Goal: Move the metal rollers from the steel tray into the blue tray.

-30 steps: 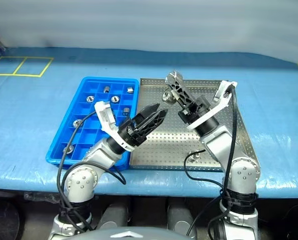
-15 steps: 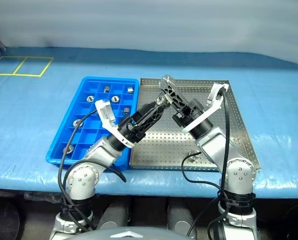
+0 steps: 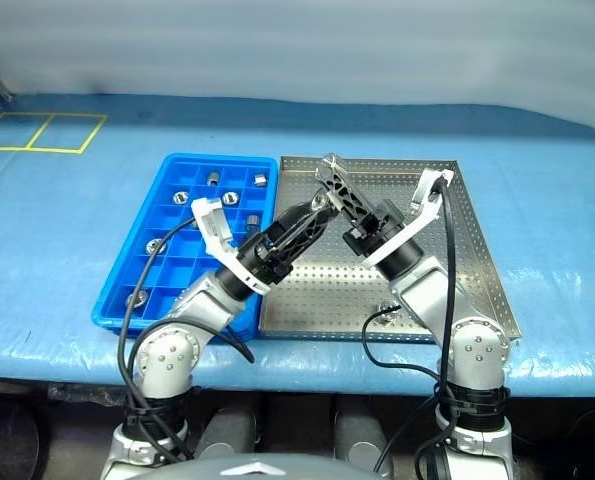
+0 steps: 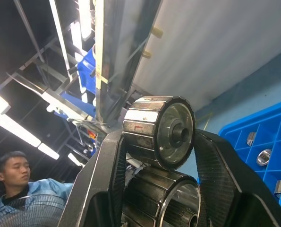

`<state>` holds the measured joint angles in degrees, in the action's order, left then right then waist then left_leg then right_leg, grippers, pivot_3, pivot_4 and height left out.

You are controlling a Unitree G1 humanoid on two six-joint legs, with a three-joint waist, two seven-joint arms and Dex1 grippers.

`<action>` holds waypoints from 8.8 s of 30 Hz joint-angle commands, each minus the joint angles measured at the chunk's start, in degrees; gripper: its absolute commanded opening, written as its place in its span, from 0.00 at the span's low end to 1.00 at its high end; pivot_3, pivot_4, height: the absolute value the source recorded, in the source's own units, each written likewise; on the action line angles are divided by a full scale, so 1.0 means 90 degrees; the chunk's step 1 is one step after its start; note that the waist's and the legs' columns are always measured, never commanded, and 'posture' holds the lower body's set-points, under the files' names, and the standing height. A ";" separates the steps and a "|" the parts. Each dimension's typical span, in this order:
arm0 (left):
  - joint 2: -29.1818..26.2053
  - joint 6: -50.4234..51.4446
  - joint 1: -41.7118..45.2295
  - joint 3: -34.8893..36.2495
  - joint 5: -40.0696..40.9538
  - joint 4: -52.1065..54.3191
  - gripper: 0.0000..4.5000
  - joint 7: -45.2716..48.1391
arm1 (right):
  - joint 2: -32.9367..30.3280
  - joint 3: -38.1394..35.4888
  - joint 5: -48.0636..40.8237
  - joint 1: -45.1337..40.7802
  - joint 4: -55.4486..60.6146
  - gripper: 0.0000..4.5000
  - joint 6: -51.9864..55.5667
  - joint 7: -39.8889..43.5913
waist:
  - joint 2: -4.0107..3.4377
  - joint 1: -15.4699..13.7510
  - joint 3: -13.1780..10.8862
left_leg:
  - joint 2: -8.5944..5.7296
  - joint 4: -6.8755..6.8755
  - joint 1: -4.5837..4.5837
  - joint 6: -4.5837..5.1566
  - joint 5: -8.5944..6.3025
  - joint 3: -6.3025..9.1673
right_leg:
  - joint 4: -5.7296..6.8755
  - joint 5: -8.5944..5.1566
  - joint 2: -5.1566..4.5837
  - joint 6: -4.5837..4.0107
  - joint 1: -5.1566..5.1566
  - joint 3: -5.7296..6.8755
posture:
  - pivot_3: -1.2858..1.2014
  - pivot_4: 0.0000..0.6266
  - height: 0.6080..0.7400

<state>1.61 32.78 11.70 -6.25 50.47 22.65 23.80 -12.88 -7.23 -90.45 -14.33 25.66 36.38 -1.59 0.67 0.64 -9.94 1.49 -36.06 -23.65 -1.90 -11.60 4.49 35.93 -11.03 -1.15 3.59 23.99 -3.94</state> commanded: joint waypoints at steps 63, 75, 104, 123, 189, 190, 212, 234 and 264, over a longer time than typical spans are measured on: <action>-0.1995 0.0973 -0.1677 0.1068 -0.1569 0.2553 0.38 -0.2969 | -0.2145 0.1341 0.6388 -0.0035 0.0360 0.40 -0.0530 0.3832 | 0.0007 -0.0444 -0.0004 | -0.0001 0.0009 -0.0022 -0.0001 0.0000 -0.0006 | 0.0004 -0.0001 -0.0003 0.0000 0.0036 -0.0002 | 0.63 0.24 1.00; -0.1534 0.1053 -0.1612 0.1055 -0.2530 0.1938 0.38 -0.3591 | -0.1802 0.1232 0.6768 -0.0128 0.0177 0.40 -0.0382 0.3554 | 0.0008 -0.0689 -0.0004 | -0.0001 0.0008 -0.0024 -0.0002 0.0000 -0.0008 | 0.0004 -0.0001 -0.0003 -0.0001 0.0038 -0.0001 | 0.62 0.24 1.00; -0.1002 0.1072 -0.1298 0.1022 -0.3155 0.1381 0.78 -0.3263 | -0.1544 0.1076 0.6998 -0.0092 0.0250 0.40 -0.0246 0.3312 | 0.0007 -0.0659 -0.0004 | -0.0001 0.0007 -0.0022 -0.0002 0.0000 -0.0008 | 0.0007 0.0000 -0.0003 -0.0001 0.0036 -0.0001 | 0.61 0.24 1.00; -0.2178 0.0343 -0.2437 0.1074 -0.2016 0.2661 0.78 -0.0997 | -0.0689 0.2537 0.8144 -0.2167 -0.2618 0.40 -0.0568 0.4081 | 0.0006 -0.0568 -0.0003 | 0.0003 0.0010 -0.0014 -0.0002 0.0001 -0.0012 | 0.0015 -0.0001 -0.0002 -0.0006 0.0036 0.0000 | 0.65 0.24 1.00; -0.1419 0.0360 0.0964 -0.1601 -0.3300 -0.0716 0.79 0.0443 | -0.2278 0.0036 0.8346 0.1898 0.1887 0.82 0.2718 0.3428 | -0.0011 0.0102 0.0005 | -0.0004 -0.0007 -0.0012 -0.0002 0.0002 -0.0021 | 0.0024 0.0001 -0.0007 0.0004 0.0034 -0.0010 | 0.52 0.24 1.00; -0.1418 0.0371 0.0939 -0.1581 -0.3315 -0.0705 0.79 0.0435 | -0.2238 0.0067 0.8286 0.1915 0.1882 0.82 0.2734 0.3420 | -0.0011 0.0103 0.0005 | -0.0004 -0.0009 -0.0012 -0.0002 0.0002 -0.0021 | 0.0025 0.0001 -0.0007 0.0004 0.0033 -0.0010 | 0.52 0.24 1.00; -0.1431 0.0477 0.0581 -0.1309 -0.3389 -0.0396 0.79 0.0127 | -0.2262 0.0513 0.8154 0.1834 0.1142 0.37 0.2914 0.3122 | -0.0010 0.0001 0.0006 | -0.0005 -0.0012 -0.0009 -0.0001 0.0002 -0.0019 | 0.0028 0.0002 -0.0007 0.0005 0.0029 -0.0010 | 0.55 0.24 1.00; -0.1777 0.1877 -0.1250 0.0771 -0.2157 0.2654 0.79 -0.1253 | -0.1178 0.1861 0.7902 -0.0813 0.0338 0.37 0.1541 0.3606 | -0.0002 -0.0138 0.0001 | -0.0001 -0.0003 -0.0004 0.0001 0.0005 -0.0006 | 0.0040 -0.0001 -0.0003 0.0000 0.0029 -0.0002 | 0.65 0.24 1.00; -0.2247 0.2900 -0.2802 0.1643 -0.2575 0.3693 0.79 -0.2395 | 0.0284 0.3505 0.8484 -0.2050 -0.2272 0.65 0.0224 0.4674 | 0.0006 -0.2017 0.0000 | 0.0010 0.0025 -0.0015 -0.0052 -0.0001 -0.0006 | 0.0089 -0.0035 0.0002 -0.0046 0.0088 0.0019 | 0.72 0.24 1.00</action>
<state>-18.20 59.72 -14.18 8.82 27.62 55.37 1.64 -10.30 25.33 -13.83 -32.51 2.84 39.23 39.95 0.72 -17.52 -9.95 1.58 -35.82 -23.79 -2.38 -11.62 4.43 36.73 -11.36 -1.13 3.17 24.80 -3.77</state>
